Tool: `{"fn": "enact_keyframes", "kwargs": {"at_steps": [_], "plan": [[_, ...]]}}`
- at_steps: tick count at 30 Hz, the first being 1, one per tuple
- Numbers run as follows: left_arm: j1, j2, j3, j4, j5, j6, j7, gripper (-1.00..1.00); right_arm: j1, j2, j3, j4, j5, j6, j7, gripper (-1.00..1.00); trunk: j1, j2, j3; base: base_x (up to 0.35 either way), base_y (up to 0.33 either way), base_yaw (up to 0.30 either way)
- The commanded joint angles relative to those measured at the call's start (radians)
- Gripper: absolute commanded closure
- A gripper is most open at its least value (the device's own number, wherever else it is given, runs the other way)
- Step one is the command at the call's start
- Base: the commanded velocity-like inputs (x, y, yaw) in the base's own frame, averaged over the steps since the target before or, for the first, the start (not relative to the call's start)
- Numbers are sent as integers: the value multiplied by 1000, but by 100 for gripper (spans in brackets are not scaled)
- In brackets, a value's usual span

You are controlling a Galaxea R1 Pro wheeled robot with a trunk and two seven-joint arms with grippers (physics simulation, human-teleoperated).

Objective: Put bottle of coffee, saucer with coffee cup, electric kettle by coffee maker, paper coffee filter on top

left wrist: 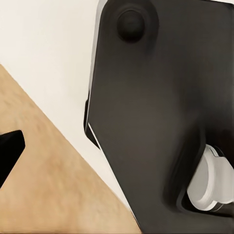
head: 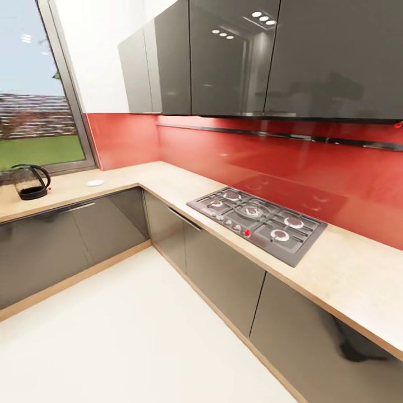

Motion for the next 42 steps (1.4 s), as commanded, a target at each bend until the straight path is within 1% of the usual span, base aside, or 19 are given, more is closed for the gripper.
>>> {"fn": "enact_keyframes", "kwargs": {"at_steps": [1, 8, 39, 42], "plan": [[-1, 0, 4, 1, 5, -3, 0, -100, 0, 0, 0, 0, 0, -3, 0, -100, -4, 6, 1, 0, 0, 271], [-1, 0, 9, 1, 4, -3, 0, -100, 0, 0, 0, 0, 1, -3, 0, -100, -31, 55, 19, 0, 0, 271], [-1, 0, 10, 1, 6, -3, 0, -100, 0, 0, 0, 0, 0, -3, 0, -100, -150, 272, 98, 0, 0, 271], [-1, -3, 8, 1, 3, -5, -2, -100, 0, 0, 0, 0, 0, -3, 0, -100, -150, 272, 96, 0, 0, 273]]}}
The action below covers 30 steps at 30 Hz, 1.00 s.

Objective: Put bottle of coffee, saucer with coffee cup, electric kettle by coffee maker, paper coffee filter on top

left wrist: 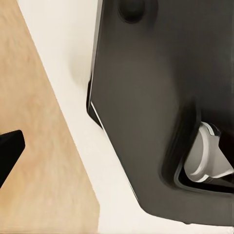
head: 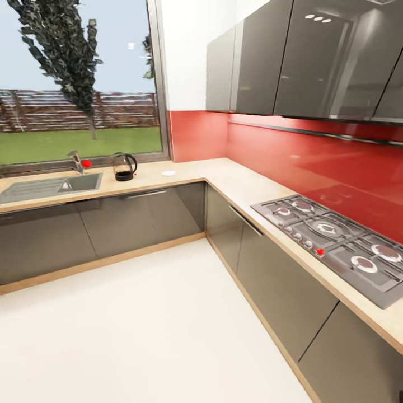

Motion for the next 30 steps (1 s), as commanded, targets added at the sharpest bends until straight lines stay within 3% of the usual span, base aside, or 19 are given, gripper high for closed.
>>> {"fn": "enact_keyframes", "kwargs": {"at_steps": [1, 15, 20, 24, 30], "plan": [[-1, -1, 3, 1, 4, -4, -1, -100, 0, 0, 0, 0, 1, -3, 0, -100, 0, -1, -2, 0, 0, 273], [-1, 2, -9, -2, -8, -10, -4, -100, 0, 1, 0, 0, 0, -2, 0, -100, 0, -1, -9, 49, -2, 267], [-1, 3, -4, -9, -6, -11, -4, -100, 0, 2, 3, -2, 10, -1, 9, -100, 0, -1, -9, 290, -95, 35], [-2, 4, -4, -15, -5, -11, -4, -100, 0, 2, 9, -1, 44, -3, 9, -100, 0, -1, -9, 264, -206, 2], [-2, 5, -3, -16, 0, -11, -4, -100, 0, 1, 8, -2, 47, -3, 6, -100, 0, -1, -9, 251, -226, 0]]}}
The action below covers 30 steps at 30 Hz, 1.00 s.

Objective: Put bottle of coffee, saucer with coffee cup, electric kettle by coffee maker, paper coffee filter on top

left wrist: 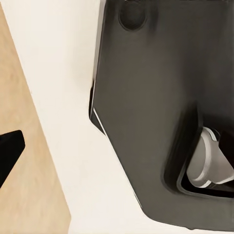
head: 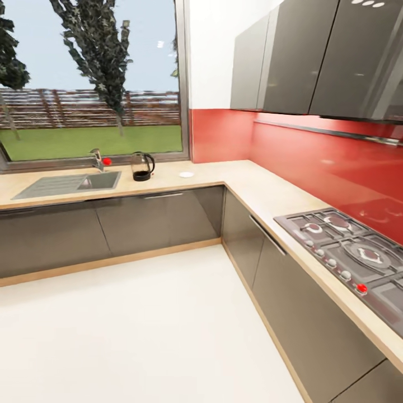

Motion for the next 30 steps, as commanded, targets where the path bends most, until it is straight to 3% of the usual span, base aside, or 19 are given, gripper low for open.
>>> {"fn": "enact_keyframes", "kwargs": {"at_steps": [1, 11, 17, 30], "plan": [[-1, 0, 4, 1, 5, -3, 0, -100, 0, 0, 0, 0, 5, -2, -1, -100, 1, -1, -1, 271, -214, 0], [-1, 1, 6, -1, 9, -3, 0, -100, 0, 0, -3, 0, 3, -1, -6, -100, 1, -1, -2, 286, -179, 160], [0, -1, 7, 1, 8, -1, 0, -100, 0, 0, -4, 0, 2, -1, -6, -100, 1, -1, -2, 84, -48, 272], [0, 0, 7, 1, 9, 4, 3, -100, 0, 0, -4, 2, 2, -1, -7, -100, -49, 90, 35, 4, -3, 274]]}}
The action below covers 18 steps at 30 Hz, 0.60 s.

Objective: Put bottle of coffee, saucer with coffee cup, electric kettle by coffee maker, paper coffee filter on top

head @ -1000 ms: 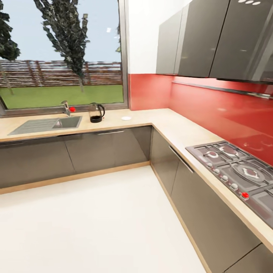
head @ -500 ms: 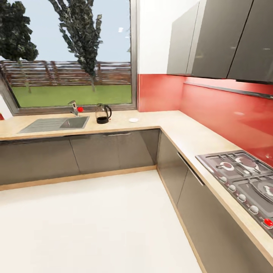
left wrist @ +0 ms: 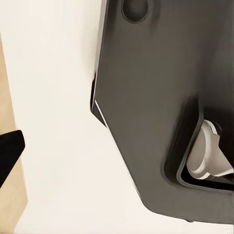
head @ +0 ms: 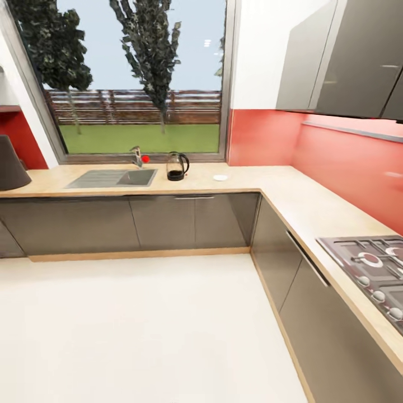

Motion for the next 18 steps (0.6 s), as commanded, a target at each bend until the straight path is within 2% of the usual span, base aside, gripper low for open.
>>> {"fn": "enact_keyframes", "kwargs": {"at_steps": [1, 7, 18], "plan": [[-1, 0, 3, 1, 5, -3, 0, -100, 0, 0, 0, 0, 4, -3, 0, -100, -3, 6, 1, 0, 0, 275], [-1, 0, 3, 1, 5, -3, 0, -100, 0, 0, 0, 0, 4, -3, 0, -100, -26, 48, 18, 0, 0, 274], [-4, 6, 4, -1, 5, -3, 2, -100, 0, -3, -3, -3, 4, -4, 0, -100, -26, 48, 15, 0, 0, 275]]}}
